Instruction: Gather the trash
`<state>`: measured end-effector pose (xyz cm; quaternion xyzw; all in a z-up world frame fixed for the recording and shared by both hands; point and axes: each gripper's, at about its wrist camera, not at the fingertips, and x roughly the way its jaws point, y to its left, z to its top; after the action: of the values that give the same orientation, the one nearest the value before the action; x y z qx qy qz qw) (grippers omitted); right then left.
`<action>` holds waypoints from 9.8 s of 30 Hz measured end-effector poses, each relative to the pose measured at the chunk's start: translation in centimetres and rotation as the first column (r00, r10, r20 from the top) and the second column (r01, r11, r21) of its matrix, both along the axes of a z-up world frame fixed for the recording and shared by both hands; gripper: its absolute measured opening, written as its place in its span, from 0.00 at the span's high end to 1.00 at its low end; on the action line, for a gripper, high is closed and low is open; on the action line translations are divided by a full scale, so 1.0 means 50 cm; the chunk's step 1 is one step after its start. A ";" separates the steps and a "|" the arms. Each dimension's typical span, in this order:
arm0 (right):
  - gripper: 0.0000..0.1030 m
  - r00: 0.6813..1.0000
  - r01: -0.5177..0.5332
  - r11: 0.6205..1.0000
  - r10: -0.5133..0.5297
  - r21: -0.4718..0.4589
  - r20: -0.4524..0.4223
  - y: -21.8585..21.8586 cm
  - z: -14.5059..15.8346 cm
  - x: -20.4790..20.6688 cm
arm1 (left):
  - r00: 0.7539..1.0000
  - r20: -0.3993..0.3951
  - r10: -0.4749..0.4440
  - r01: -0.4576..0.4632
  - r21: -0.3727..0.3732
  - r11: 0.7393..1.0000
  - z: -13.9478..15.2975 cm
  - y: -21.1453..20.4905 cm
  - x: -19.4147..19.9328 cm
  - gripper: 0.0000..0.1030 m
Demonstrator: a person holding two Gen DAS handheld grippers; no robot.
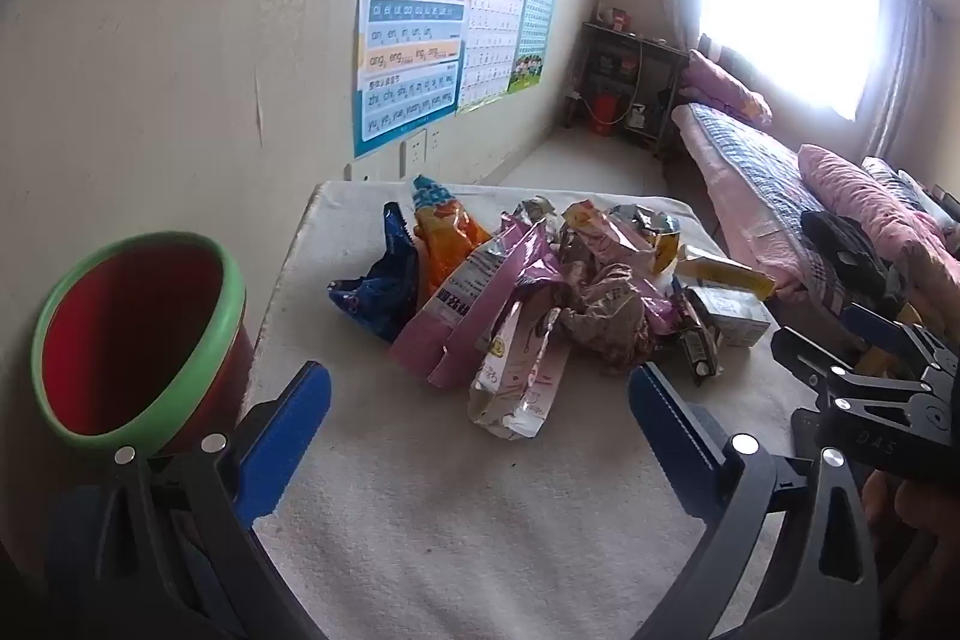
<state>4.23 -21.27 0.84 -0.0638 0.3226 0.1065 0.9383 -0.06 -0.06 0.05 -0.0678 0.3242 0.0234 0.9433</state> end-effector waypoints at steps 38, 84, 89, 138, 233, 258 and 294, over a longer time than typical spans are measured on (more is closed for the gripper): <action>0.03 1.000 0.002 0.999 -0.003 -0.038 -0.021 0.003 -0.013 0.005 | 0.999 -0.039 -0.027 0.026 -0.033 0.999 -0.009 -0.004 0.006 0.08; 0.03 1.000 0.006 0.999 -0.007 -0.038 -0.024 0.000 -0.015 0.006 | 0.999 -0.043 -0.029 0.028 -0.033 0.999 -0.012 -0.007 0.009 0.08; 0.03 1.000 0.005 0.999 -0.006 -0.039 -0.027 0.000 -0.014 0.007 | 0.998 -0.048 -0.028 0.027 -0.034 0.999 -0.019 -0.005 0.011 0.08; 0.19 0.956 -0.207 0.971 0.176 -0.118 -0.233 0.037 -0.108 0.135 | 0.914 -0.384 -0.128 0.057 -0.192 0.980 -0.143 0.002 0.190 0.21; 0.74 0.693 -0.673 0.708 0.705 0.212 -0.155 0.635 0.103 0.107 | 0.933 -0.192 0.303 -0.334 -0.156 0.930 0.065 0.536 -0.043 0.68; 0.24 0.673 -0.673 0.719 0.693 0.174 -0.258 0.778 0.026 0.113 | 0.916 -0.126 0.381 -0.402 -0.261 0.878 0.072 0.672 -0.074 0.24; 0.05 0.927 -0.286 0.954 0.300 0.094 -0.223 0.173 0.063 0.107 | 0.986 -0.166 0.032 -0.067 -0.206 0.976 0.049 0.220 0.048 0.08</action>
<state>9.60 -12.60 3.97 -0.0703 0.4149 0.2619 0.8686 2.33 10.95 2.51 -0.1735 0.3986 0.0177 0.9004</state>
